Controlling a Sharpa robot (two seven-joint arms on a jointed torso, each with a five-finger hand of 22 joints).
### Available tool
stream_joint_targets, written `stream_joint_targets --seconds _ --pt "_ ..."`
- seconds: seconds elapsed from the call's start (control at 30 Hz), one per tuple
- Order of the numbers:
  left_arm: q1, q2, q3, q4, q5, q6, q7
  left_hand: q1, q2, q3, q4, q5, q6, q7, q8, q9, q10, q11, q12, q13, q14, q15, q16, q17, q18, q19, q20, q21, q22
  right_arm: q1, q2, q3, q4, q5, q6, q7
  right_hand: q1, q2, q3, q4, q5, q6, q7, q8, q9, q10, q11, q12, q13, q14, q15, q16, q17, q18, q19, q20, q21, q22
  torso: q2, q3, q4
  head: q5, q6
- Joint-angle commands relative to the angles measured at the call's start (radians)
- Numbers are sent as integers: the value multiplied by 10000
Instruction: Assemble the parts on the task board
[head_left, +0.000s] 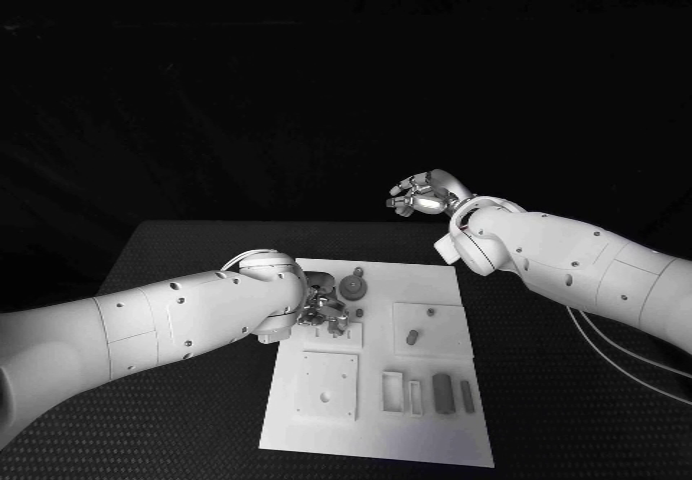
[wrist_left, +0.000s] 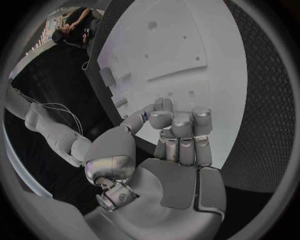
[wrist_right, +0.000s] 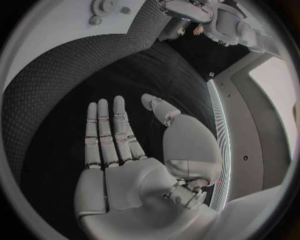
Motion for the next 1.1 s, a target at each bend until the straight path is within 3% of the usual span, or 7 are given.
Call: stream_joint_targets --seconds 0.03,0.27,0.7,1.1 --pt "14 63 -4 -54 -433 683 -198 0 161 151 -65 623 1685 -1090 88 18 -288 -334 52 -9 307 -461 50 -21 106 -78 -995 53 197 -9 8 4 -6 3 151 18 -28 61 -70 4 69 216 133 -18 -12 -1916 759 -29 -13 -26 38 -37 11 1 -85 -10 -24 18 -2 0 14 -1 9" --pt "11 177 -9 -180 -1187 548 -240 -44 199 178 -68 724 1683 -1093 118 28 -299 -336 86 -15 304 -457 81 -42 105 -94 -990 72 200 -11 3 4 5 3 155 17 -28 56 -78 0 75 216 132 -17 -17 -1917 761 -27 -28 -32 40 -46 14 0 -92 -10 -31 24 1 -8 8 42 14" --pt "5 178 -14 -199 -1137 439 -245 -83 201 194 -66 771 1700 -1089 154 39 -294 -327 135 -10 299 -442 111 -59 107 -108 -989 90 201 -11 0 3 11 3 151 10 -32 51 -91 0 97 217 131 -15 -27 -1916 763 -22 -53 -36 43 -58 22 -1 -99 -8 -41 34 17 -17 -1 58 17" --pt "-9 237 -20 -234 -883 576 -246 -283 346 203 -69 784 1693 -1081 201 48 -309 -316 208 -14 285 -425 163 -96 105 -131 -981 121 199 -36 11 3 8 4 161 8 -37 53 -100 4 112 216 132 -14 -34 -1915 764 -19 -71 -37 45 -65 28 -1 -101 -6 -47 42 17 -11 -10 55 -3"
